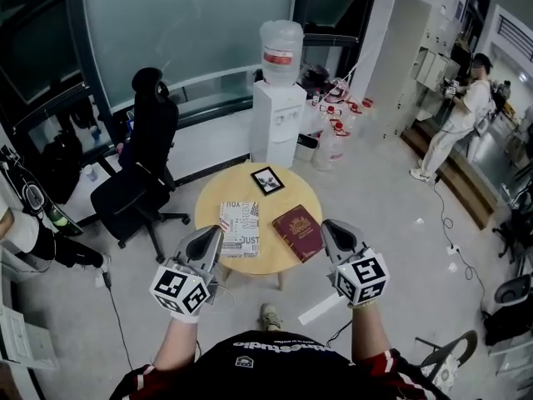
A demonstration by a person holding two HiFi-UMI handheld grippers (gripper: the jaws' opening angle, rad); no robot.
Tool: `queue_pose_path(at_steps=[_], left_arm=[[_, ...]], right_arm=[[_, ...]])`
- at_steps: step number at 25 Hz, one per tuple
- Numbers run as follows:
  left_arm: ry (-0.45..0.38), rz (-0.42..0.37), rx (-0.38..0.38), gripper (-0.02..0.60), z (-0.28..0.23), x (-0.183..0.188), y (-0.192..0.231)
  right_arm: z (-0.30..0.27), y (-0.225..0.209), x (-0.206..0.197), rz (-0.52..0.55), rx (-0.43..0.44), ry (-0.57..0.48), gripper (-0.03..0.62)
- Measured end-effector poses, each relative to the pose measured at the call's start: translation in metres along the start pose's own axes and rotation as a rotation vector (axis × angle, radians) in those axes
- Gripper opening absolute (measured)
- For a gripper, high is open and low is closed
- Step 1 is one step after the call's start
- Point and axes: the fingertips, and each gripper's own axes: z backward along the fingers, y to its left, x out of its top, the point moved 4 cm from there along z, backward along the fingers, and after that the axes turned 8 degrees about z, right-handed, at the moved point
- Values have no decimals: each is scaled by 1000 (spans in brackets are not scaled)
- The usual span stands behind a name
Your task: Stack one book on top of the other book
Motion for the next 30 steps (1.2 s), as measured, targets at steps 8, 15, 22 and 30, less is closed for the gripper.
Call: queue_pose_path(at_steps=[8, 15, 22, 30], left_arm=[[16, 9, -16, 17, -21, -9, -2], [31, 27, -47, 17, -38, -19, -8], [41, 12, -92, 17, -60, -22, -20], [81, 4, -121, 17, -81, -28, -22]], right_arm=[[-9, -6, -12, -22, 40, 26, 204], [-13, -22, -40, -68, 14, 74, 221], [-21, -48, -91, -112, -10, 162, 221], [-29, -66, -151, -239, -13, 242, 221]])
